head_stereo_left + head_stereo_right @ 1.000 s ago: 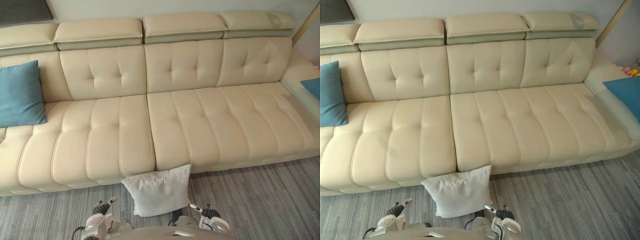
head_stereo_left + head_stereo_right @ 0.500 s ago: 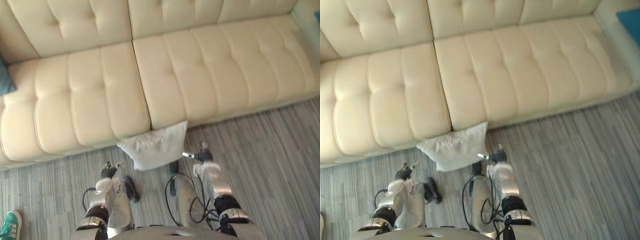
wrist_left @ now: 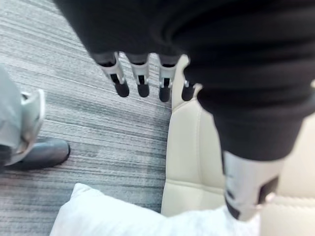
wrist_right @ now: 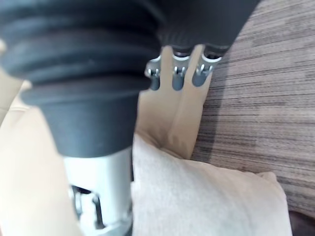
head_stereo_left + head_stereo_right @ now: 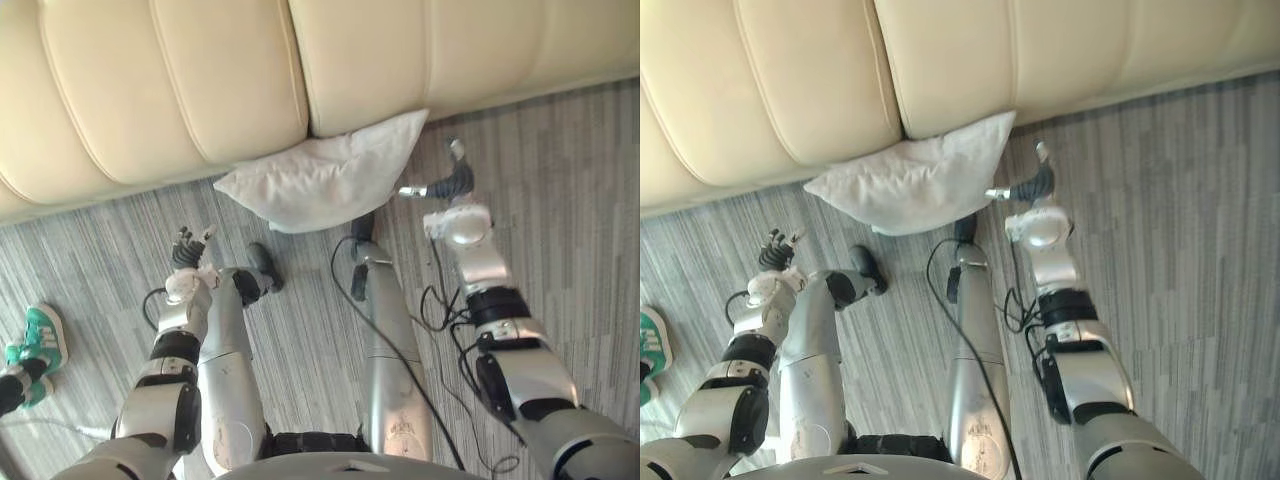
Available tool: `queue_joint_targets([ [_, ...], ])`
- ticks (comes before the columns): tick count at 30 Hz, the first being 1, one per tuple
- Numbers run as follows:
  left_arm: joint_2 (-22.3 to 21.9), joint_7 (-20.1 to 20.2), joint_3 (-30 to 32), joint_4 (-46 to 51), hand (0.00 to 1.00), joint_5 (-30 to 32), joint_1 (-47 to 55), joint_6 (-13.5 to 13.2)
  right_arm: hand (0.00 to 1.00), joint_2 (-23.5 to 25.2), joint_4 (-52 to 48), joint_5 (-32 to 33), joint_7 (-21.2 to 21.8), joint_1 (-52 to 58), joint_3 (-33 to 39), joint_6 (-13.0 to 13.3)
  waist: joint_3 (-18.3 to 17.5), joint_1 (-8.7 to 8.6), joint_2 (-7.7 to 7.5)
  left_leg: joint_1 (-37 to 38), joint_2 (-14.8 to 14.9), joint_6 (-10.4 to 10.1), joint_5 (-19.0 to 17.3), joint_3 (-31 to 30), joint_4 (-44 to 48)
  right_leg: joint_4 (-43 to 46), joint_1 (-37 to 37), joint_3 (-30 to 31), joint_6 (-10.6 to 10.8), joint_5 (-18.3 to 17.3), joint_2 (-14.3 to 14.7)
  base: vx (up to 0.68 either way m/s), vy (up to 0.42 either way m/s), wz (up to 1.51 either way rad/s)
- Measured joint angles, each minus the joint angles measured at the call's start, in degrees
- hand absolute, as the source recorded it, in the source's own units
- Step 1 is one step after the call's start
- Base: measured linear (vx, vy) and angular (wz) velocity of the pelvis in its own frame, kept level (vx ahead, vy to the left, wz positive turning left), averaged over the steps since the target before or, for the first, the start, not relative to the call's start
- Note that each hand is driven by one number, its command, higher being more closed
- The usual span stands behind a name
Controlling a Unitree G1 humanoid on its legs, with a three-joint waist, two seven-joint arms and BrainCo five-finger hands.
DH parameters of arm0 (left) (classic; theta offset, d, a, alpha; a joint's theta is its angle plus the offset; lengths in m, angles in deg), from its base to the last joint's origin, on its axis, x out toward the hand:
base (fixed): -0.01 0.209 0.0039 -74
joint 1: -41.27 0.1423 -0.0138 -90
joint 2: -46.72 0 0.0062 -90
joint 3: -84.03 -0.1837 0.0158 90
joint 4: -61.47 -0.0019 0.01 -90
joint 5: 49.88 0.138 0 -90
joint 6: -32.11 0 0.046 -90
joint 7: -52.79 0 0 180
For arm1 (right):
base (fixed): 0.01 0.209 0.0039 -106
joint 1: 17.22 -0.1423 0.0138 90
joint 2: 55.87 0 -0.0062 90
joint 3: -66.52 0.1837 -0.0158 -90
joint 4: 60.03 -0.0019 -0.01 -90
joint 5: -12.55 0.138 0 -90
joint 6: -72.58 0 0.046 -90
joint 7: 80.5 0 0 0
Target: Pick up cushions and gather them together orderly.
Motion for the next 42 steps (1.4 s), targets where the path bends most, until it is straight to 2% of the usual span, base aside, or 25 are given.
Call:
queue_joint_targets([
  [10, 3.5, -1.3, -0.1, 5.1, 0.0, 0.0, -3.8, -0.2, 0.0, -1.8, 0.9, 2.4, -2.3, -7.4, -2.5, 0.1, 0.0, 0.89, 0.01, -12.3, 0.4, 1.1, 0.6, -1.6, 3.6, 2.9, -11.4, -0.6, -0.5, -0.1, -0.4, -0.06, -0.023, 0.07],
  [14, 3.9, -2.8, -1.9, 8.1, 0.0, -0.5, -5.9, -0.3, 0.0, -1.8, 0.5, 2.6, -2.6, -11.5, -4.5, 0.1, 0.0, 0.91, 0.04, -17.0, 0.4, 1.1, 1.2, -1.9, 5.7, 6.2, -16.4, -0.5, -0.6, 0.5, -1.0, -0.06, -0.022, 0.08],
  [17, 3.9, -4.8, -3.6, 12.5, 0.0, 0.7, -6.4, -0.5, 0.0, -1.8, -1.9, 2.7, -4.7, -12.2, -5.6, 0.0, 0.0, 0.97, 0.04, -19.4, 0.5, 1.2, 1.1, -2.7, 7.1, 7.7, -18.6, -0.6, -0.5, 0.3, -1.2, -0.07, -0.022, 0.08],
  [20, 3.7, -7.2, -5.4, 15.0, 0.0, 3.4, -6.8, -0.5, 0.0, -0.9, -4.2, 2.5, -6.3, -12.0, -6.5, -0.2, 0.0, 0.69, 0.05, -21.2, 0.6, 1.3, 1.1, -3.4, 8.3, 8.5, -20.0, -0.9, -0.5, 0.3, -1.1, -0.09, -0.005, 0.02],
  [26, 1.5, -10.4, -8.6, 18.1, 0.0, 7.5, -7.9, -0.4, 0.0, 4.2, -8.3, 2.4, -7.5, -10.5, -6.7, -0.3, 0.0, 0.29, 0.04, -21.6, 0.8, 1.4, 0.7, -3.4, 8.3, 7.7, -20.3, -0.9, -0.6, 0.2, -1.0, -0.08, -0.008, -0.03],
  [27, 0.6, -11.1, -9.1, 18.1, 0.0, 8.2, -8.7, -0.4, 1.0, 5.3, -8.9, 2.3, -7.9, -10.4, -6.8, -0.3, 0.0, -0.03, 0.04, -21.9, 0.8, 1.3, 0.7, -3.4, 8.3, 7.5, -20.5, -0.9, -0.5, 0.4, -0.9, -0.06, -0.012, -0.05],
  [28, 0.2, -11.3, -9.3, 18.1, 0.0, 8.2, -9.1, -0.3, 1.0, 5.7, -9.1, 2.3, -8.3, -10.4, -6.9, -0.3, 0.0, -0.16, 0.04, -22.1, 0.9, 1.3, 0.7, -3.4, 8.3, 7.4, -20.6, -1.0, -0.5, 0.4, -0.8, -0.07, -0.015, -0.09],
  [29, -0.8, -12.0, -10.0, 18.1, 1.0, 8.3, -10.0, 0.0, 1.0, 6.7, -10.0, 2.3, -8.7, -10.3, -7.1, -0.3, 0.0, -0.31, 0.04, -22.4, 1.3, 1.4, 0.8, -3.4, 8.5, 7.3, -20.8, -1.1, -0.5, 0.7, -0.5, -0.04, -0.011, -0.12],
  [35, -4.4, -14.2, -13.2, 19.5, 1.0, 10.3, -12.2, 0.7, 1.0, 10.7, -13.3, 2.3, -9.6, -9.2, -9.0, -0.3, 0.0, -1.05, 0.04, -23.0, 2.5, 1.4, 0.5, -4.2, 10.2, 8.2, -20.9, -1.5, -0.5, 1.2, 0.5, -0.05, -0.017, -0.12],
  [42, -4.5, -14.9, -13.5, 20.1, 1.0, 10.9, -12.6, 1.4, 1.0, 11.9, -15.5, 2.6, -10.0, -9.1, -9.0, -0.3, 0.0, -1.17, 0.04, -23.0, 2.6, 0.9, -0.2, -4.1, 10.0, 6.7, -21.0, -1.3, -0.8, 1.2, 1.1, -0.08, -0.022, -0.06],
])
